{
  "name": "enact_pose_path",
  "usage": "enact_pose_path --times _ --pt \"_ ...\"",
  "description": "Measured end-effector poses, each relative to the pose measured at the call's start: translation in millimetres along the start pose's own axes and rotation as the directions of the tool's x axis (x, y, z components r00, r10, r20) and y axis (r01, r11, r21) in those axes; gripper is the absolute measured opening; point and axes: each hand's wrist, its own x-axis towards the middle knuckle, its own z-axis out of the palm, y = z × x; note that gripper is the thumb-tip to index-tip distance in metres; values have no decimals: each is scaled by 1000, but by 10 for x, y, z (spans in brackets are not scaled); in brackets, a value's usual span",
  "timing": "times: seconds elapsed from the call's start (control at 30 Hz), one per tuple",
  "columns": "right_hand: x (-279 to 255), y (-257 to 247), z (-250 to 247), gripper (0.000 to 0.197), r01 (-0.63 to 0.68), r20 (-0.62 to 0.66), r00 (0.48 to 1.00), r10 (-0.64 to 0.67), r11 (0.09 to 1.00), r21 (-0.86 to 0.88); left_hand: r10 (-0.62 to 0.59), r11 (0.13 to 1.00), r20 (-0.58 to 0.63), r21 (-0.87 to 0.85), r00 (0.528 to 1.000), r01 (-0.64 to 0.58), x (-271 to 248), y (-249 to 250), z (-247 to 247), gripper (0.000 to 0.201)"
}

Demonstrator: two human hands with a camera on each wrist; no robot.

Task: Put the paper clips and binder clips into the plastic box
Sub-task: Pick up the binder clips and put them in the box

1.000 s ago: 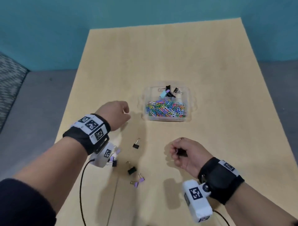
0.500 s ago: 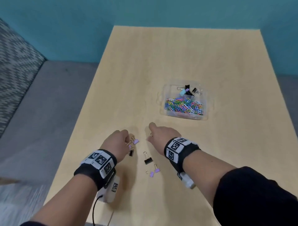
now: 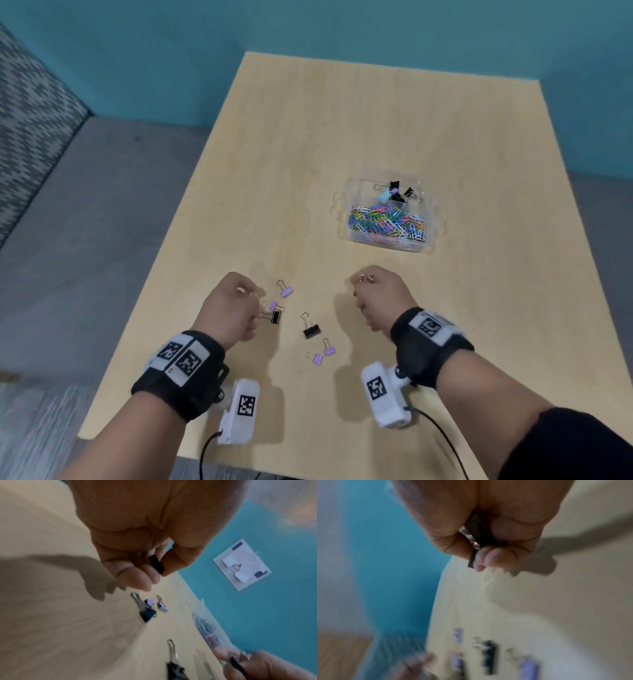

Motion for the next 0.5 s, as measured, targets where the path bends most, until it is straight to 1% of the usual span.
enact_pose_path --times 0.03,0.07,0.1,0.13,0.17,0.2,0.23,0.27,0.3,0.33,0.37,0.4,0.43,0.5 --pt "-46 30 -16 16 -94 32 996 88 952 291 -16 999 -3 -46 1000 15 -32 -38 -4 21" --pt "-105 52 -43 20 -173 90 985 147 843 509 -28 997 -11 -67 1000 27 -64 -77 7 20" --pt "-161 74 -66 20 -231 153 973 173 733 640 -41 995 -23 -88 999 39 -89 -121 33 18" --pt "-208 96 -82 19 -274 204 962 183 652 707 -53 992 -30 -116 998 49 -114 -153 70 17" --pt "-235 119 -87 17 -300 234 954 187 616 728 -61 990 -41 -133 997 55 -115 -200 104 16" --pt "-250 136 -75 15 -312 246 950 193 611 727 -67 990 -53 -130 996 59 -118 -232 138 16" --pt "-260 148 -60 14 -305 236 952 195 635 710 -62 994 -71 -90 996 56 -112 -264 172 15" --pt "-266 153 -41 14 -289 221 957 187 662 691 -32 999 -89 21 996 34 -106 -287 200 12" --pt "-277 168 -27 18 -273 217 961 169 685 675 23 978 -93 208 995 -3 -105 -296 222 9" --pt "-293 192 -20 25 -267 226 962 153 697 665 82 909 -80 414 993 -42 -125 -295 250 11" --pt "-311 205 -15 30 -274 247 959 142 700 660 144 804 -63 589 988 -79 -129 -300 273 19" --pt "-339 227 -12 30 -289 275 952 135 696 658 197 712 -40 693 980 -115 -140 -300 303 26" --pt "-375 239 -4 26 -306 309 943 124 689 656 237 646 -25 751 971 -138 -136 -302 328 28" --pt "-445 233 24 12 -340 360 925 120 685 645 283 552 -5 819 959 -158 -128 -283 368 22"
